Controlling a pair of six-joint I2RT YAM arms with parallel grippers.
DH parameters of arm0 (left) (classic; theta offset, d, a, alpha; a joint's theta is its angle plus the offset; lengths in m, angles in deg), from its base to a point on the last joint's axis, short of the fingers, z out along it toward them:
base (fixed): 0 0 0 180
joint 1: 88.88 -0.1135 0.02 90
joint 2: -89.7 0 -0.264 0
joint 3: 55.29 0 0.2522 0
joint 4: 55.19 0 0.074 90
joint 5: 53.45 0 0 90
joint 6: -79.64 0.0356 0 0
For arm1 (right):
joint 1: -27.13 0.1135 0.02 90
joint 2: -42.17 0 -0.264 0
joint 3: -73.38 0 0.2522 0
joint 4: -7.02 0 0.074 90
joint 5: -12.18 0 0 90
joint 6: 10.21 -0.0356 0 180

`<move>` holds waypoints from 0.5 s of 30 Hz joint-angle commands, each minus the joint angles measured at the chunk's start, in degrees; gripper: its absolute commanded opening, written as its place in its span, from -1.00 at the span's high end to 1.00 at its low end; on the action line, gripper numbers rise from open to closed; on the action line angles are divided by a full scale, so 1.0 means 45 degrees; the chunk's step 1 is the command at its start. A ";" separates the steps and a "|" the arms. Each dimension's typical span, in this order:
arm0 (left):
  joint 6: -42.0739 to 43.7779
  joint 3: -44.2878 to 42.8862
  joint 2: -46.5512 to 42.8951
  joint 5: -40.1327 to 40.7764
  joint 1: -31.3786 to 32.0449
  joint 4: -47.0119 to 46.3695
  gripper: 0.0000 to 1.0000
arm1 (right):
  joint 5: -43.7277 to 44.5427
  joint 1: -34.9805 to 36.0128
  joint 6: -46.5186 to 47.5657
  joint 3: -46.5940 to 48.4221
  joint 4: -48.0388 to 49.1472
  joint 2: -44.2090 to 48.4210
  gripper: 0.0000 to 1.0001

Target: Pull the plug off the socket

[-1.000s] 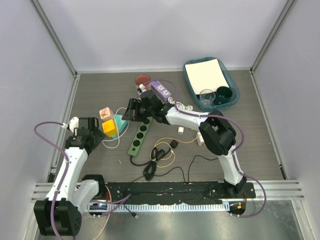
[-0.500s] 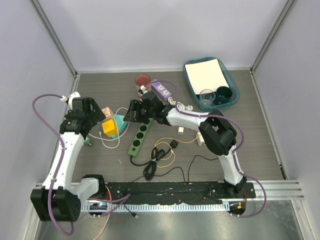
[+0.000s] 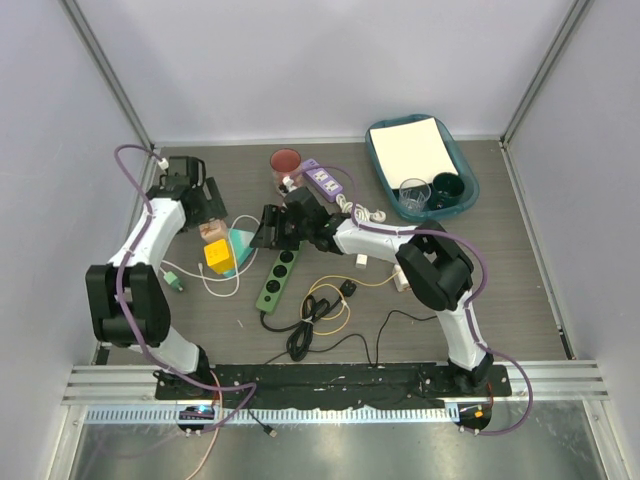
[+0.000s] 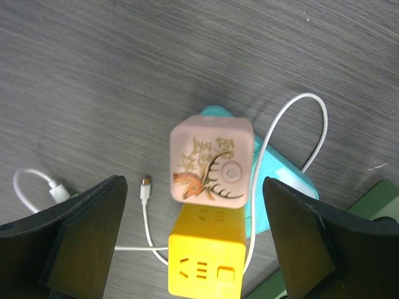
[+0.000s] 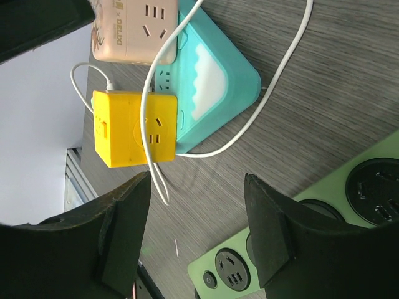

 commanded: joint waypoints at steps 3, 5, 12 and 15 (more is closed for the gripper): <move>0.0610 -0.0662 0.0853 -0.0868 -0.0002 -0.0568 -0.81 | 0.0089 0.0040 0.0359 0.0201 0.0385 0.0726 -0.33; 0.0648 -0.0642 0.1029 -0.0829 -0.0002 -0.0549 -0.75 | 0.0089 0.0040 0.0359 0.0298 0.0385 0.0667 -0.33; 0.0824 -0.0349 0.1283 -0.0809 -0.0002 -0.0666 -0.51 | 0.0088 0.0021 0.0300 0.0436 0.0385 0.0432 -0.33; 0.0805 -0.0329 0.1497 -0.1237 -0.0021 -0.0880 -0.47 | 0.0108 0.0021 0.0261 0.0319 0.0385 0.0374 -0.33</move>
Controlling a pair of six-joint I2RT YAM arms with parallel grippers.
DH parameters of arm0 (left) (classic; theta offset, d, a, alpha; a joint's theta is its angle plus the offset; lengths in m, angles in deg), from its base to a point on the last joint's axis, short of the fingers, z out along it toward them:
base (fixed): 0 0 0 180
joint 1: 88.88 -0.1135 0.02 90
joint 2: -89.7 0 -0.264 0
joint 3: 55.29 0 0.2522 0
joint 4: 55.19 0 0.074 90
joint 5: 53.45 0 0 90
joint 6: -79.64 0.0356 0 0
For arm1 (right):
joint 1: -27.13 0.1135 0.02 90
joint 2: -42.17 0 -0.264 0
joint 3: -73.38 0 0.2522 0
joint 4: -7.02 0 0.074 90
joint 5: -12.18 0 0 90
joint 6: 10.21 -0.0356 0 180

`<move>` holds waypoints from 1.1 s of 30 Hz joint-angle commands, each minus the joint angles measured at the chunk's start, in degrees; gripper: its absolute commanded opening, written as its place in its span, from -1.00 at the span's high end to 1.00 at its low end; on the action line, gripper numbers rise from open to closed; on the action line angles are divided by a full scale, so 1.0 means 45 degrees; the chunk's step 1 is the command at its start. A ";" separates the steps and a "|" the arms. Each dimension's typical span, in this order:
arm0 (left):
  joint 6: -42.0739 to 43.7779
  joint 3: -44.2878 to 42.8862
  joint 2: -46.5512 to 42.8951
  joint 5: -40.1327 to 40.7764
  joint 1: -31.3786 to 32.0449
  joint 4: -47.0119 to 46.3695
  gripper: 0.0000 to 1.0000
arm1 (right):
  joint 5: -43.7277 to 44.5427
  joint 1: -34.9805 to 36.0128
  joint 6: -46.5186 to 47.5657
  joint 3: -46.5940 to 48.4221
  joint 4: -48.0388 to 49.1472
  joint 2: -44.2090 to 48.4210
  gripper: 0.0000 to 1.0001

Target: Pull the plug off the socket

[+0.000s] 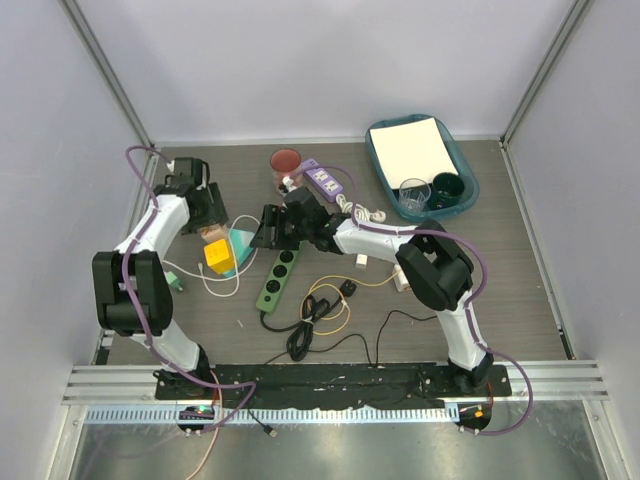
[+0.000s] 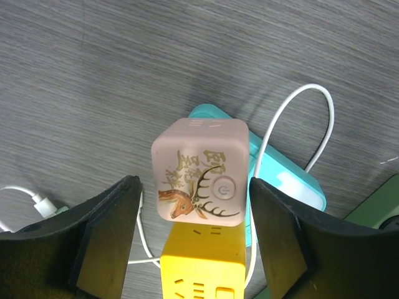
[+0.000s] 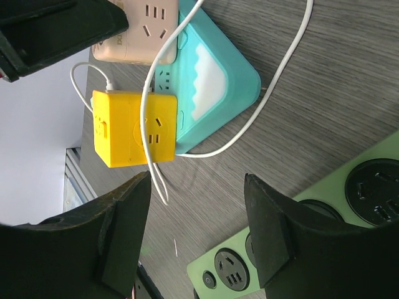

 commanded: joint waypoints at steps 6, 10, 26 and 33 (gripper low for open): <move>0.0295 -0.0433 0.0840 -0.0998 -0.0022 -0.0448 -0.35 | 0.0186 0.0021 0.0067 0.0104 0.0507 0.0471 -0.33; 0.0373 -0.0433 0.0647 -0.1135 -0.0022 -0.0350 0.44 | 0.0206 0.0021 0.0067 0.0084 0.0488 0.0549 -0.33; 0.0569 0.2573 -0.5346 -0.3615 0.0193 -0.1892 1.00 | -0.0925 -0.0701 0.1003 0.1372 0.0566 0.0374 -0.61; 0.0609 0.3336 -0.5801 -0.3789 0.0447 -0.2538 1.00 | -0.1864 -0.0702 0.1746 0.2426 -0.0116 0.0062 -0.59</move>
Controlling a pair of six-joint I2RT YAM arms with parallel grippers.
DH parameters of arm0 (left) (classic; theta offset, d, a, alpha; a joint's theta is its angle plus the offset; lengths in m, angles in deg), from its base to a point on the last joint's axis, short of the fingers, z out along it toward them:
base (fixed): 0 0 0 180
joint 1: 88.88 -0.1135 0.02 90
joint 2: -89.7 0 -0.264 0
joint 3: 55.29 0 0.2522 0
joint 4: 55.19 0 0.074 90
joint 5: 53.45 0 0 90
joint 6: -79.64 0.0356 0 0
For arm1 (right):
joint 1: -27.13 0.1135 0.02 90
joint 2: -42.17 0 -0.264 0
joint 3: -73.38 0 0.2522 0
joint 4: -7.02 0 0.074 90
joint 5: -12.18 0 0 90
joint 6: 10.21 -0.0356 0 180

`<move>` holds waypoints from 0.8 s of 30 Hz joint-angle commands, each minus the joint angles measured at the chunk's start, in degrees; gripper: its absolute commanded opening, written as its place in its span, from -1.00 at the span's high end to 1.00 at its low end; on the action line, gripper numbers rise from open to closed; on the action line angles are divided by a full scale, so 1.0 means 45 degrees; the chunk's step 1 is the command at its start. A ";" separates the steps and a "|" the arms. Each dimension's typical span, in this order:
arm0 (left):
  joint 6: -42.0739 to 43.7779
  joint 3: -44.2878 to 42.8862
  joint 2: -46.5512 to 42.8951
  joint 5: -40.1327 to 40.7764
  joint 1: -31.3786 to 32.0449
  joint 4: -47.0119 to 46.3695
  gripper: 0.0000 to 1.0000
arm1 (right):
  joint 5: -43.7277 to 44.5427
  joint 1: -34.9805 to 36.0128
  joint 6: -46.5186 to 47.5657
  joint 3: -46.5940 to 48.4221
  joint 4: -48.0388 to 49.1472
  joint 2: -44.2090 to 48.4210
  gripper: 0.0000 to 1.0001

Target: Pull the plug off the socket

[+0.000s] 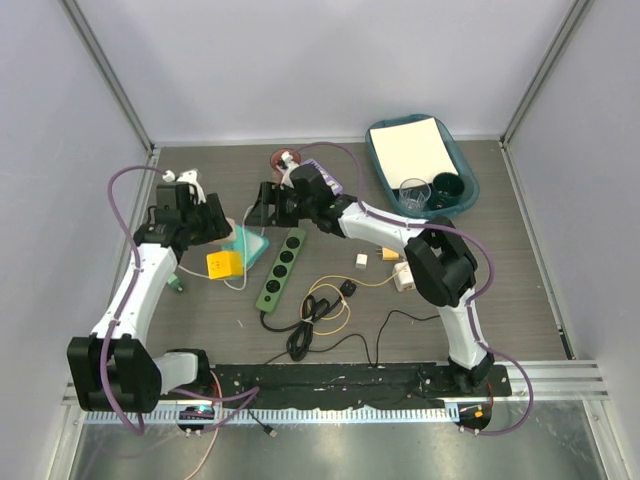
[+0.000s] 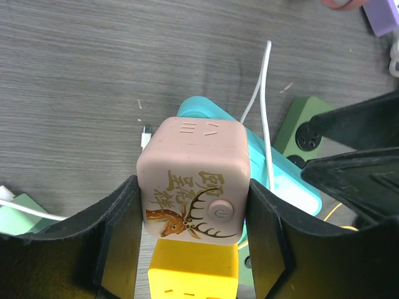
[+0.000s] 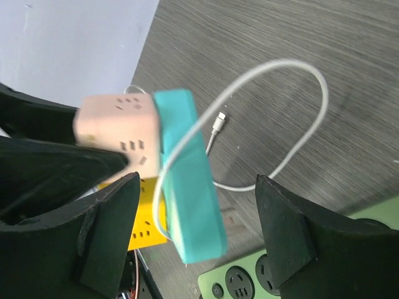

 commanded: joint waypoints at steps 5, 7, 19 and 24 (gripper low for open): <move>0.0010 -0.0030 -0.0102 -0.1351 0.0151 -0.1314 1.00 | -0.1167 0.0066 0.0648 0.1195 -0.0288 -0.0426 -0.52; -0.0048 0.0048 -0.0199 -0.1370 0.0131 -0.1392 1.00 | -0.1265 0.0124 0.0668 0.1176 -0.0288 -0.0563 -0.51; -0.0146 0.0107 -0.0297 -0.1429 0.0151 -0.1431 1.00 | -0.1519 0.0242 0.0629 0.0473 0.0063 -0.0817 -0.08; -0.0205 0.0204 -0.0356 -0.1429 0.0151 -0.1509 1.00 | -0.1616 0.0358 0.0453 0.0628 0.0025 -0.0993 0.10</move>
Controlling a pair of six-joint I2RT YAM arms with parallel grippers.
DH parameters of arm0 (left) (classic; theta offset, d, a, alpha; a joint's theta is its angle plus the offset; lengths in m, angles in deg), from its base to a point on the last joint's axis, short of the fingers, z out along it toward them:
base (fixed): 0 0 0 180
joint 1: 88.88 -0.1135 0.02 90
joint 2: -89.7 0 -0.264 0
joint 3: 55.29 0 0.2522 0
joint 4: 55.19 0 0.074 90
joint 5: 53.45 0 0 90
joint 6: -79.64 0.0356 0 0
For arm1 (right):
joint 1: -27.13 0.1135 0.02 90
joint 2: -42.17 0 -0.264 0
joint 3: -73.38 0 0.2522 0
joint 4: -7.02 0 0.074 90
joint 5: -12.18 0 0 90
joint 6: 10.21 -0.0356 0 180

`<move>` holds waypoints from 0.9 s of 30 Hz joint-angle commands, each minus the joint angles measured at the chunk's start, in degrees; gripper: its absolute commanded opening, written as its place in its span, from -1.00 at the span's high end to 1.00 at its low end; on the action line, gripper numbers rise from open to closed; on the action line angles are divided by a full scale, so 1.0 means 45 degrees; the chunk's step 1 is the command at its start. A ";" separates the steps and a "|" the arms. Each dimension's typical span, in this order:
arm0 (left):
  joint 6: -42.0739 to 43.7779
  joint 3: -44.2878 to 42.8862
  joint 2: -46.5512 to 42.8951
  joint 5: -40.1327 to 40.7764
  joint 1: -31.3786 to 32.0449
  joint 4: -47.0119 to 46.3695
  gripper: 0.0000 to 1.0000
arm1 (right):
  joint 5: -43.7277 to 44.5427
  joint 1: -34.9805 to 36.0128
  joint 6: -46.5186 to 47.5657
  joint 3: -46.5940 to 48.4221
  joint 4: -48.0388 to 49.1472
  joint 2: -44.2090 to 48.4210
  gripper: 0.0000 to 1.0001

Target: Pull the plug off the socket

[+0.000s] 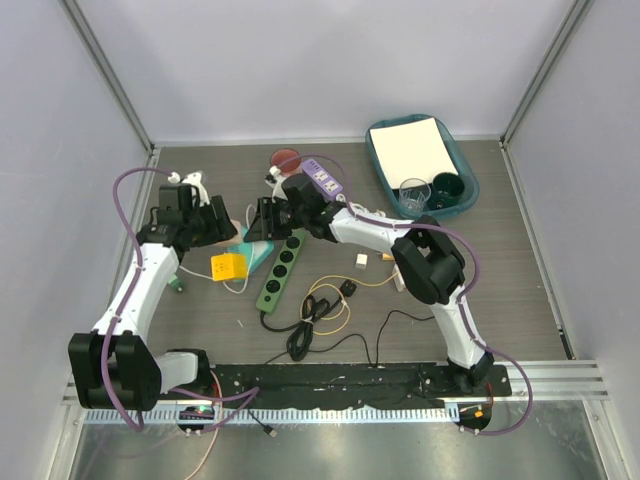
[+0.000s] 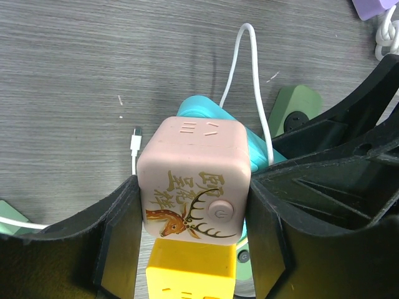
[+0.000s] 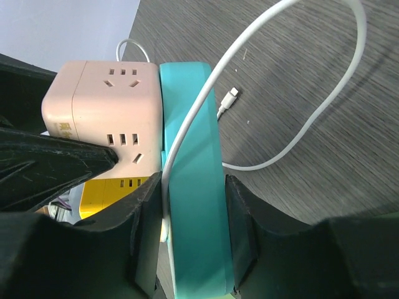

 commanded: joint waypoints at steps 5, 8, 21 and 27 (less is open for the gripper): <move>-0.0321 -0.0170 -0.0506 -0.0555 0.0030 -0.1233 1.00 | 0.0123 0.0414 0.0246 0.0651 -0.0500 -0.0393 0.19; -0.0341 -0.0073 -0.0507 -0.0731 0.0049 -0.1349 1.00 | 0.0279 0.0452 0.0187 0.0573 -0.0481 -0.0452 0.67; -0.0321 -0.0287 -0.0604 0.0986 0.0049 -0.0608 1.00 | 0.2407 0.0394 0.0168 -0.0207 -0.0657 -0.0725 0.98; -0.0380 -0.0443 -0.0468 0.1183 0.0049 -0.0276 1.00 | 0.3482 0.0375 0.0051 -0.0814 -0.0461 -0.0705 0.98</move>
